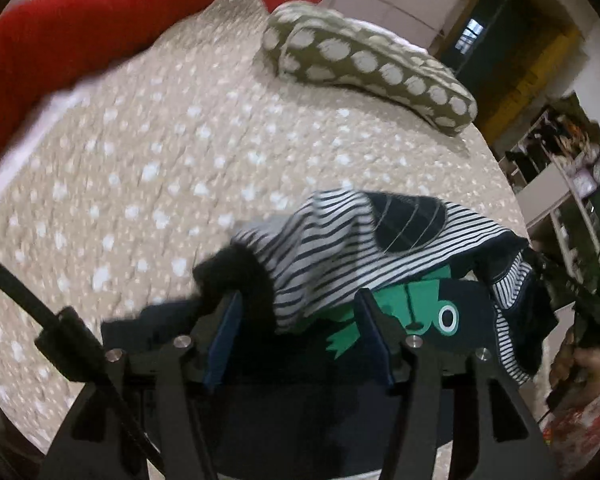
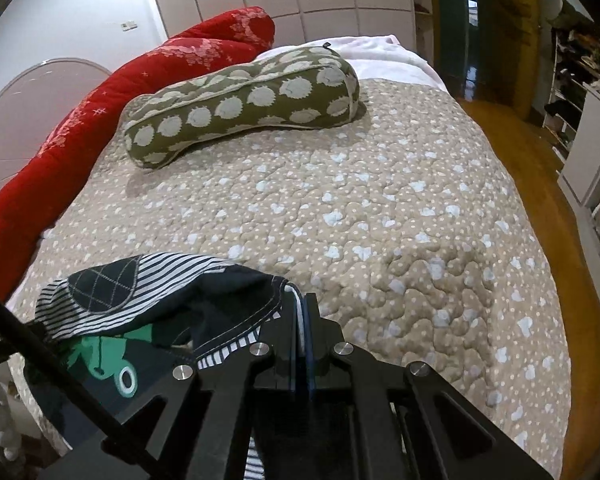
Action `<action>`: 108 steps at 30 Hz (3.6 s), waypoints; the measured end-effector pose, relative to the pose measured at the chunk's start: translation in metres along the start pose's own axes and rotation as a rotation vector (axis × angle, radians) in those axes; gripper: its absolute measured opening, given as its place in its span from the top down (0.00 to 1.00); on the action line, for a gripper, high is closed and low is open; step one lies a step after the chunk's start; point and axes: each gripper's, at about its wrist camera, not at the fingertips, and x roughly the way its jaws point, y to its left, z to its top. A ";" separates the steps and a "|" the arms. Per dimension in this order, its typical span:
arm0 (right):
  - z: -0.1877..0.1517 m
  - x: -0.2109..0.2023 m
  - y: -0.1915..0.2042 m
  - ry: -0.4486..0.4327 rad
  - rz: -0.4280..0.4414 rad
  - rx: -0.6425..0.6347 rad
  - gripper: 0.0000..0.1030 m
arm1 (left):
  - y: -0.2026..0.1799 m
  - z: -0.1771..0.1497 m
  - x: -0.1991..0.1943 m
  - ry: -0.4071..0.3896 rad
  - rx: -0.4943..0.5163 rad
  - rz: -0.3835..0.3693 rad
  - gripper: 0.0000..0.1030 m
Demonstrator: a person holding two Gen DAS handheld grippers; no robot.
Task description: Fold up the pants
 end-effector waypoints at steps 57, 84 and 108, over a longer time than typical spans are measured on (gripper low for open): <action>-0.061 -0.019 0.075 0.064 0.008 -0.433 0.96 | -0.021 0.047 -0.053 -0.105 -0.052 -0.036 0.88; 0.080 0.047 -0.041 -0.010 -0.087 0.102 0.46 | 0.026 0.139 0.014 -0.024 -0.210 -0.048 0.59; -0.073 -0.028 -0.059 0.018 0.014 0.266 0.95 | 0.059 0.015 -0.062 -0.092 -0.128 0.154 0.56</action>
